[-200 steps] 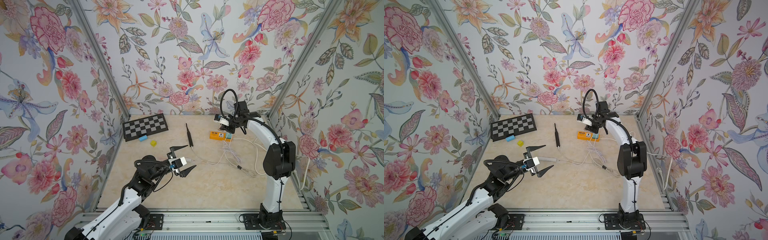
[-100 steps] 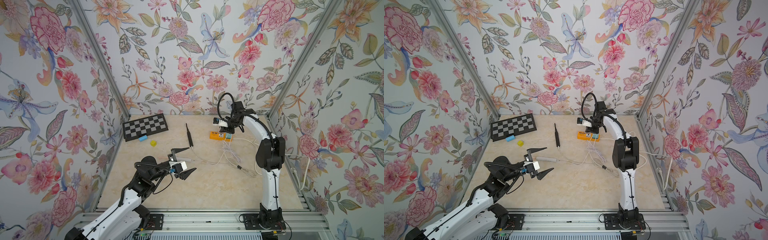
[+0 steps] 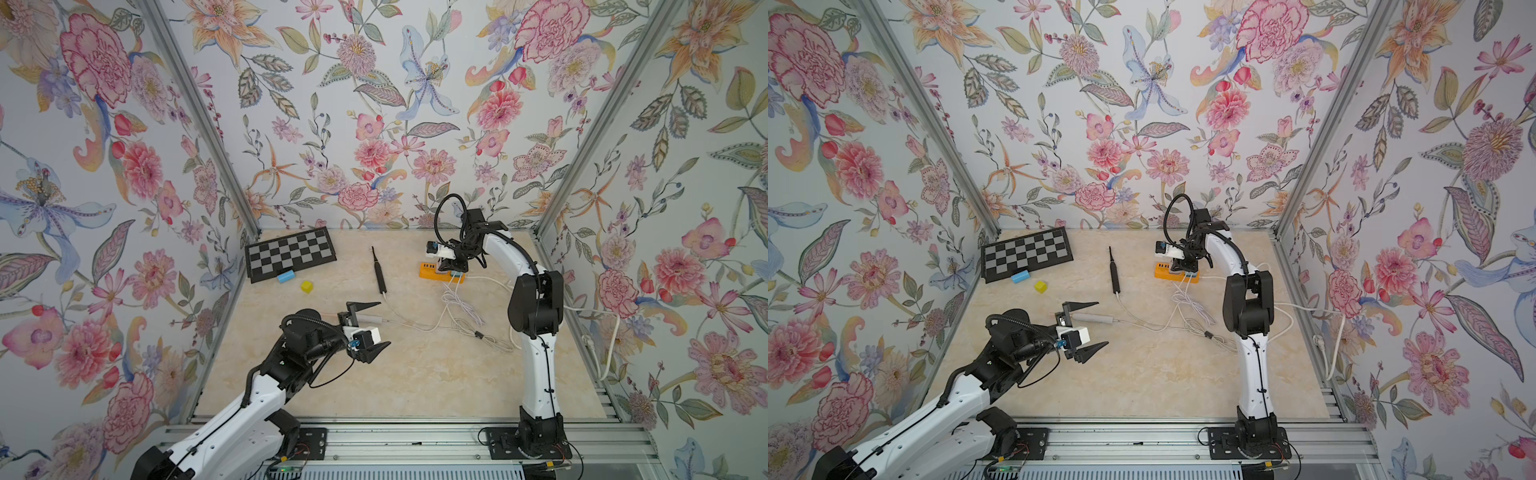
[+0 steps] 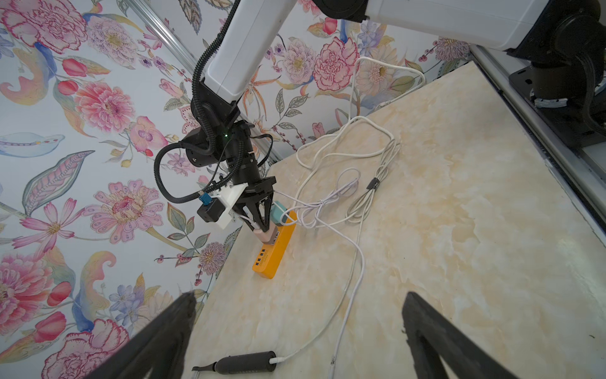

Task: Charge the electric toothbrush
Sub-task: Insert the plug into the socket.

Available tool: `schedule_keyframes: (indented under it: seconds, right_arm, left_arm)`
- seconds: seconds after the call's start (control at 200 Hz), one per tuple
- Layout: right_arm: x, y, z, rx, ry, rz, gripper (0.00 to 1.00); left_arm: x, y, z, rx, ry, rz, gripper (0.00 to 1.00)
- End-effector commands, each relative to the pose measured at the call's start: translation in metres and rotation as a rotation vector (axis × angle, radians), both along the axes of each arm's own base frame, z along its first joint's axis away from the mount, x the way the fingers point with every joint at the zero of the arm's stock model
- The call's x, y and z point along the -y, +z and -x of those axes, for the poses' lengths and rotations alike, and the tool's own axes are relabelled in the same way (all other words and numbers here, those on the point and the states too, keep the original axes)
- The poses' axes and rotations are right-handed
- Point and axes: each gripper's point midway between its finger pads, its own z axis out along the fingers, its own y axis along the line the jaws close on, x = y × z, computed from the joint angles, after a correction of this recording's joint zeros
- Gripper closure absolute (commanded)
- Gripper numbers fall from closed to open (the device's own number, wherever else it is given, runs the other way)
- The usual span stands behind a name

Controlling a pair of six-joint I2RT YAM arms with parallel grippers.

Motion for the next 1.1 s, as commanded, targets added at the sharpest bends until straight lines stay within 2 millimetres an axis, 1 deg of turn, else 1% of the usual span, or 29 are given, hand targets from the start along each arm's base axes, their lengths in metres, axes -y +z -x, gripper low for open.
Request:
schedule_keyframes:
  seconds: [0.0,0.1,0.235,0.37,0.44,0.56,0.64,0.726,0.806,0.976,1.031,1.091]
  right_arm:
    - [0.006,-0.011,0.001,-0.018,0.021,0.019,0.91]
    - [0.011,-0.010,0.002,-0.009,0.019,0.042,0.91]
    - [0.016,-0.016,0.005,-0.010,0.023,0.082,0.91]
    - [0.012,-0.022,0.006,-0.031,0.020,0.063,0.91]
    - [0.012,-0.027,0.002,-0.029,0.013,0.069,0.90]
    - [0.007,-0.027,-0.001,-0.044,0.000,0.021,0.90]
    - [0.010,-0.037,-0.001,-0.058,-0.012,0.045,0.88]
    - [0.017,-0.050,-0.003,-0.077,-0.043,0.066,0.81]
    - [0.027,-0.066,-0.003,-0.073,-0.049,0.138,0.80]
    - [0.036,-0.080,-0.009,-0.085,-0.103,0.176,0.78]
    - [0.039,-0.090,-0.007,-0.088,-0.095,0.218,0.77]
    - [0.046,-0.101,-0.003,-0.094,-0.085,0.263,0.75]
  left_arm:
    - [-0.002,0.009,-0.005,0.035,0.014,-0.007,0.01]
    - [-0.002,0.009,-0.006,0.037,0.018,-0.011,0.01]
    - [-0.001,0.009,-0.005,0.035,0.009,-0.009,0.01]
    - [-0.001,0.010,-0.004,0.040,0.008,-0.005,0.01]
    - [-0.001,0.010,-0.004,0.039,0.007,-0.005,0.01]
    - [-0.002,0.010,-0.004,0.042,0.009,-0.007,0.01]
    - [-0.001,0.009,-0.005,0.039,0.010,-0.008,0.01]
    - [-0.001,0.008,-0.005,0.037,0.007,-0.010,0.01]
    - [-0.001,0.008,-0.004,0.037,0.004,-0.007,0.01]
    - [0.000,0.007,-0.005,0.035,0.000,-0.007,0.01]
    - [0.001,0.006,-0.005,0.034,-0.001,-0.009,0.01]
    - [0.000,0.006,-0.005,0.034,0.001,-0.009,0.01]
